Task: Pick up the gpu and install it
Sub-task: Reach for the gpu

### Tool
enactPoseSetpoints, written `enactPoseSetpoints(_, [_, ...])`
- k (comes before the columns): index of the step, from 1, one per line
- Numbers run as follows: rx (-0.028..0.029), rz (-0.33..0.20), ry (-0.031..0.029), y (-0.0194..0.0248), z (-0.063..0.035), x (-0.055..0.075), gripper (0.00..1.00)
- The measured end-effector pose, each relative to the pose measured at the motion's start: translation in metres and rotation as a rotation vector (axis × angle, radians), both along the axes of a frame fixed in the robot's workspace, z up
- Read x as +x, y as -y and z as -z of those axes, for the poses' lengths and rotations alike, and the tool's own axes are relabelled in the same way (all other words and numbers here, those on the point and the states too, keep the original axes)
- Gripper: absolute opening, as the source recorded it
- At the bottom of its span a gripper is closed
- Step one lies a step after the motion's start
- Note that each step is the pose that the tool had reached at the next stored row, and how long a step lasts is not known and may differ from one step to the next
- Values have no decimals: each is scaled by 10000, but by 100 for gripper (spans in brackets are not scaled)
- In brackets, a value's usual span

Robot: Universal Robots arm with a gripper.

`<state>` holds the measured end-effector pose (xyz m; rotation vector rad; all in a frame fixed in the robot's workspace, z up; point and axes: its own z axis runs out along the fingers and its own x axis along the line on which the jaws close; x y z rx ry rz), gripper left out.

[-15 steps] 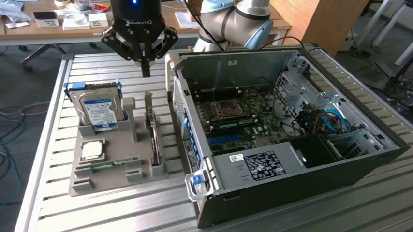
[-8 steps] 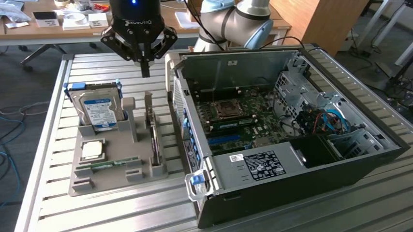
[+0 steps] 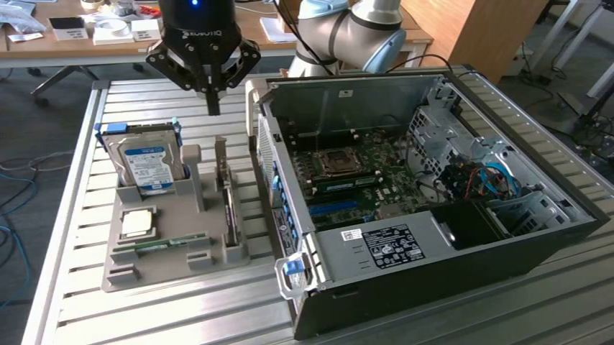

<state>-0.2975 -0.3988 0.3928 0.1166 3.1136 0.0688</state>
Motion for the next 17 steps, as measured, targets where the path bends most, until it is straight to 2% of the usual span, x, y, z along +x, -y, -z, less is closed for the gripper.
enactPoseSetpoints(17, [0,-1,-1,1,0,-46,11])
